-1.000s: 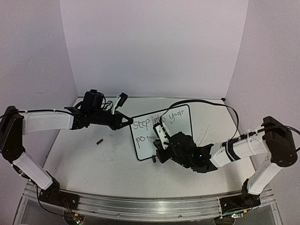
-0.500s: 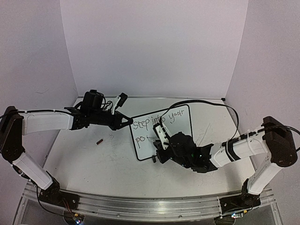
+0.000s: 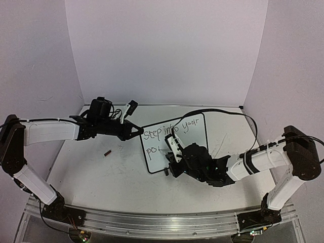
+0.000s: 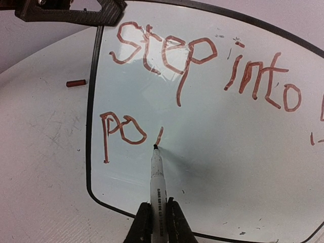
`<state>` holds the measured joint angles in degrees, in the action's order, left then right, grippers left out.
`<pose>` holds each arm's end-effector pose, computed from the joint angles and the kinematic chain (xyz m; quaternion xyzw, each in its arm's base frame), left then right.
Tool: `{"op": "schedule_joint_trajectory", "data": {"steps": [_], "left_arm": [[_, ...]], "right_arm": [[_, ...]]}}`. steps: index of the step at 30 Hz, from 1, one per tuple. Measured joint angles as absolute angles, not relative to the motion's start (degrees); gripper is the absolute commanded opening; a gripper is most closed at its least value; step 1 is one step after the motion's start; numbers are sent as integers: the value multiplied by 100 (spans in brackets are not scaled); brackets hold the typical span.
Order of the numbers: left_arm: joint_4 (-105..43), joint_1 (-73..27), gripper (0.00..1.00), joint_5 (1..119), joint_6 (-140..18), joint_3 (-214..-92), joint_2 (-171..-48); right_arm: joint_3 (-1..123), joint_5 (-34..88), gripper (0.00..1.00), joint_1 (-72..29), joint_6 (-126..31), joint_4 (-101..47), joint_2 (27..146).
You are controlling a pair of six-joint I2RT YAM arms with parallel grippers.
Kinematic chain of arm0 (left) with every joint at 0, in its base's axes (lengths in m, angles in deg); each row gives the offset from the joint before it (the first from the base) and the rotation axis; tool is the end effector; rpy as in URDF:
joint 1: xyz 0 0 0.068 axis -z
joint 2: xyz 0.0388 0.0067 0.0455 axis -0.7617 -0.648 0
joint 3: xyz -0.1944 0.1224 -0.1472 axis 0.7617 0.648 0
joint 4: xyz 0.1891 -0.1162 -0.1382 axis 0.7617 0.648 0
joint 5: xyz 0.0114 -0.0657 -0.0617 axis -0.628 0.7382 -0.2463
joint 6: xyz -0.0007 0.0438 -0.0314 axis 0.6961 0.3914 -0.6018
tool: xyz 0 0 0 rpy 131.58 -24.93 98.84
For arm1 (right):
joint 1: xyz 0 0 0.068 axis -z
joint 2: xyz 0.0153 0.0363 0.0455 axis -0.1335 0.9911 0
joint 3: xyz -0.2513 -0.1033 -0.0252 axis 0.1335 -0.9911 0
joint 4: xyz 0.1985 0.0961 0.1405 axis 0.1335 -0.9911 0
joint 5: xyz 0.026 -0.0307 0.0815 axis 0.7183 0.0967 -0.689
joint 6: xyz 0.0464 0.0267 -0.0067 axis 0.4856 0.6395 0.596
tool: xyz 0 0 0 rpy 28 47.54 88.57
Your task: Write a sentence on the whiteboard
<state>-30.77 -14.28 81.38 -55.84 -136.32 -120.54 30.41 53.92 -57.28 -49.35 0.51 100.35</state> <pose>0.2645 -0.2092 0.2503 0.3367 0.7735 -0.3799 0.3794 0.1569 0.3079 0.1859 -0.3321 0.7576 0.1969 0.5263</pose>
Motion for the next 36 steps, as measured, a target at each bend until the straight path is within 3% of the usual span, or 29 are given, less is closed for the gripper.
{"op": "schedule_joint_trajectory", "data": {"steps": [36], "left_arm": [[-3077,-1415,0,8089,-5582,-13632,-12054]], "right_arm": [[3041,5668,0,-5684,-4961,231,10032]]}}
